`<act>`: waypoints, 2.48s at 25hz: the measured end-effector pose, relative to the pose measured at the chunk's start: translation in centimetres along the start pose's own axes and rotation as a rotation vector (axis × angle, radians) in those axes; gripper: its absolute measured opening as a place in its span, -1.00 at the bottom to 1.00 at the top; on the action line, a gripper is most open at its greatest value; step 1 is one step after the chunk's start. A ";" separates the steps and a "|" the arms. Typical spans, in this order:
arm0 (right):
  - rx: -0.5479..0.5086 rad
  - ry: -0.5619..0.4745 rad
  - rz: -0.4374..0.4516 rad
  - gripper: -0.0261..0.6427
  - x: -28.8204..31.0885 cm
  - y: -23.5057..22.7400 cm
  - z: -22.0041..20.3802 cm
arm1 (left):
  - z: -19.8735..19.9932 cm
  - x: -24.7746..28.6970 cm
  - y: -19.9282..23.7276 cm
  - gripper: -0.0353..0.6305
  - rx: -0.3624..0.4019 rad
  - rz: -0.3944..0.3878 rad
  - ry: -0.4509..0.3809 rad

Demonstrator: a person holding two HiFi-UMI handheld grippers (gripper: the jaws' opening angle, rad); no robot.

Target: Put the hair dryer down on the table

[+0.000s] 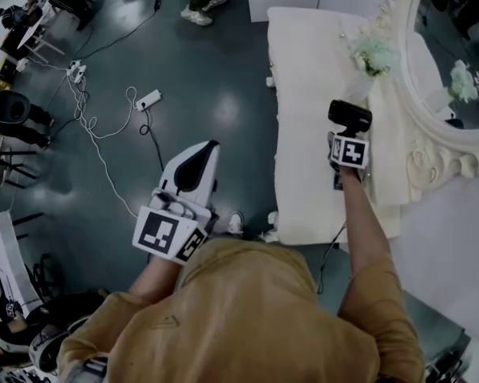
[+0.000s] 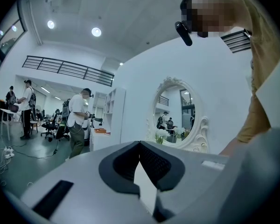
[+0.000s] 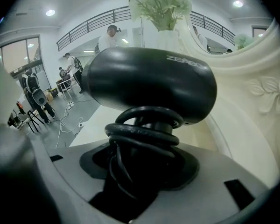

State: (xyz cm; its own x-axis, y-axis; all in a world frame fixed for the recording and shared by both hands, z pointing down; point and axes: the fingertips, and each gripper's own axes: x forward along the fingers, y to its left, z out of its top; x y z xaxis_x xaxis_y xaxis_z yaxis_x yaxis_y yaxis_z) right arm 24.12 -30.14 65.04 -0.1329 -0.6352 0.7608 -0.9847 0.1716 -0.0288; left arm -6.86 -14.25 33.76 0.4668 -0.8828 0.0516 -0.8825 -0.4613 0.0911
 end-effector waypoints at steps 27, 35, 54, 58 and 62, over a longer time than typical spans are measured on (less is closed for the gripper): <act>-0.108 0.366 -0.090 -0.16 2.9 -1.3 -3.5 | -1.7 1.0 1.7 -0.88 -0.035 -0.013 0.048; -0.149 0.424 -0.112 -0.13 3.2 -1.7 -2.9 | -1.7 1.9 2.2 -0.88 -0.053 -0.034 0.049; -0.080 0.447 -0.138 -0.13 2.8 -1.8 -3.5 | -1.8 4.0 3.6 -0.88 -0.082 -0.087 0.051; -0.072 0.443 -0.137 -0.13 2.9 -1.6 -3.5 | -1.8 4.2 3.9 -0.88 -0.085 -0.093 0.050; -0.069 0.447 -0.150 -0.12 2.6 -1.6 -3.6 | -1.7 4.4 4.1 -0.88 -0.090 -0.100 0.049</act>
State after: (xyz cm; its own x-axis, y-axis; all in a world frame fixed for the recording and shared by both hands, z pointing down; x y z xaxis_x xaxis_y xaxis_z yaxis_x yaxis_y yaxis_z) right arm 25.80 -29.38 69.39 0.0868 -0.2734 0.9580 -0.9776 0.1620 0.1348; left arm -8.37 -19.88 36.03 0.5565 -0.8264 0.0862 -0.8238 -0.5352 0.1868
